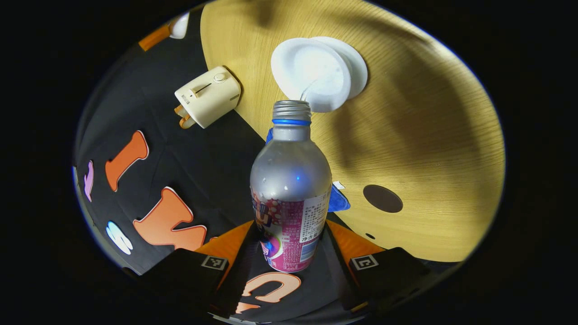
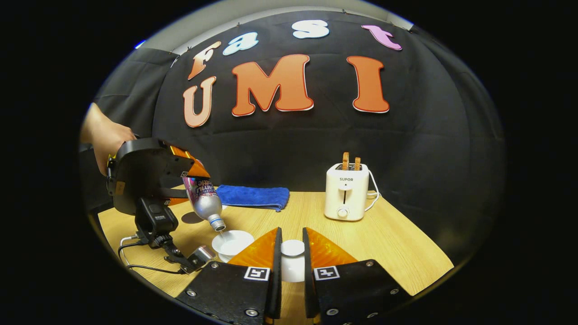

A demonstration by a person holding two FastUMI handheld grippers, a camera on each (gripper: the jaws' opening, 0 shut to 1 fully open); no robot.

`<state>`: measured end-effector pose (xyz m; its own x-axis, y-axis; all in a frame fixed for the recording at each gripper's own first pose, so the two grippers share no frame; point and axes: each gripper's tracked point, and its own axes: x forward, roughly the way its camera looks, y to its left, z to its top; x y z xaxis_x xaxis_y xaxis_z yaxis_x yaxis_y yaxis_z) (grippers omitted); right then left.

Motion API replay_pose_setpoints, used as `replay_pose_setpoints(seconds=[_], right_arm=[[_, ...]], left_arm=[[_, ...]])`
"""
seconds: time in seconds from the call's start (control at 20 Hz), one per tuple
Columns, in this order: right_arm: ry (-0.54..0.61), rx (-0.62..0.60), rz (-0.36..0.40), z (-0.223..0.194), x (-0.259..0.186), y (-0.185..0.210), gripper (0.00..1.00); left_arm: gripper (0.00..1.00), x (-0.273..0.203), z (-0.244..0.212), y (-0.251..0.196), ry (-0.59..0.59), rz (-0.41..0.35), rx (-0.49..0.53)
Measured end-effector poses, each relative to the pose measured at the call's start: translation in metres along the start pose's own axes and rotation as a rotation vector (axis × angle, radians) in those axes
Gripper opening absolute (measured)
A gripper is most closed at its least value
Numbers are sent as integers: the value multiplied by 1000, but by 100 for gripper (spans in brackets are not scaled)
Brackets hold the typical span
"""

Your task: Open the teacup lid with one hand, grasp the water bottle and pour water into the teacup with the other hand; after pouring, place the water bottle on the coaster and then close the teacup lid.

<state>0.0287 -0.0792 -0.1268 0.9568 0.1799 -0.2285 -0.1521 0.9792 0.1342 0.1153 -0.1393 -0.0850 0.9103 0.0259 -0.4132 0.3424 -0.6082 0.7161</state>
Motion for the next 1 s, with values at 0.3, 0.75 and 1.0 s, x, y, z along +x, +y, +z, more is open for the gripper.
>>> replay_pose_setpoints(seconds=[0.3,0.75,1.0], right_arm=[[1,14,-8,2,2,2,22],[4,65,16,13,16,21,21],[-7,100,85,22,37,58,21]], left_arm=[[83,6,1,-9,-41,17,-158],[83,38,-10,-28,-83,135,-715],[83,60,-21,-38,-77,228,-991]])
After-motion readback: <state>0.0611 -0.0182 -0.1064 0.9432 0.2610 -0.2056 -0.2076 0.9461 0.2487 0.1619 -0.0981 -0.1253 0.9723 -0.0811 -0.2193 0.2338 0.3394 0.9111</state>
